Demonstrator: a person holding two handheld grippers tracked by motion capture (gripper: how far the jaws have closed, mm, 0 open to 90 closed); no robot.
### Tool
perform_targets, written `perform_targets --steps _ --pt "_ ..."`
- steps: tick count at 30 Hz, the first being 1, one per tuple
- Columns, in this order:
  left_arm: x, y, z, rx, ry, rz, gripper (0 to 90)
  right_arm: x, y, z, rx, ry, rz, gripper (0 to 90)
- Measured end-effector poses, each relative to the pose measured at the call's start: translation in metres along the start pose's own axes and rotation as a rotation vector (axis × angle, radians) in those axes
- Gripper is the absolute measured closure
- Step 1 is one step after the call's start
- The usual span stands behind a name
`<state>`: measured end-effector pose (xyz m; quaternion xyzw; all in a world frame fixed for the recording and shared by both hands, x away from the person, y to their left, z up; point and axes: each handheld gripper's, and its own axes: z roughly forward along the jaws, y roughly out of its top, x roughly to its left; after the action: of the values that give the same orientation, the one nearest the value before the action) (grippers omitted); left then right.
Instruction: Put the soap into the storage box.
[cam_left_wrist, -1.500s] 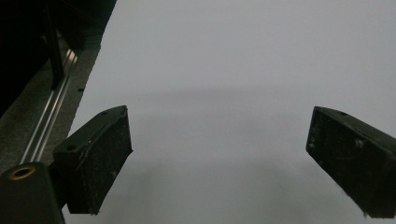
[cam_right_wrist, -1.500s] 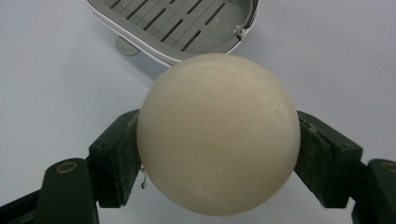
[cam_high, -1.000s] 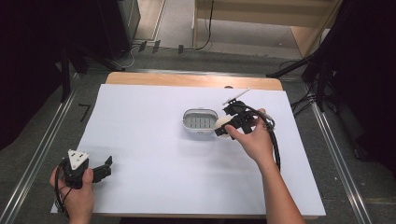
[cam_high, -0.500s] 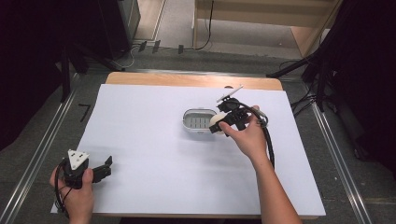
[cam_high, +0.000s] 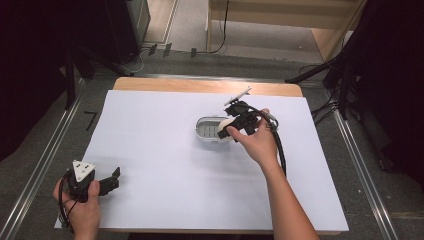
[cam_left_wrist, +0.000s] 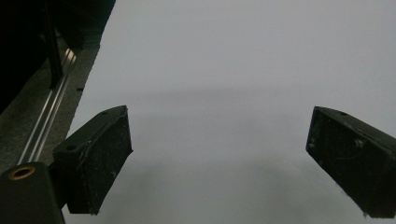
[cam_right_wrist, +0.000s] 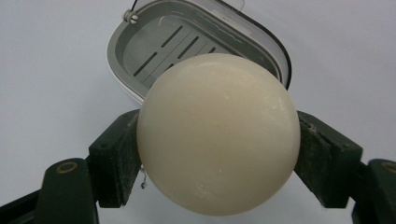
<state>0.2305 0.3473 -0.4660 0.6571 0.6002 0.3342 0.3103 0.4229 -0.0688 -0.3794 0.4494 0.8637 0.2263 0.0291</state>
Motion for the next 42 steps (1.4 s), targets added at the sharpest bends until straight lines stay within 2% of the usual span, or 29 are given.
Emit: perform_targets --steps 23,42 --pt "0.0 0.0 0.0 0.003 -0.003 0.001 7.4 0.006 0.021 0.016 0.009 0.009 0.008 24.0" --pt "0.0 0.0 0.001 0.006 -0.003 0.001 7.3 0.007 0.03 0.033 0.022 0.006 0.05 23.9"
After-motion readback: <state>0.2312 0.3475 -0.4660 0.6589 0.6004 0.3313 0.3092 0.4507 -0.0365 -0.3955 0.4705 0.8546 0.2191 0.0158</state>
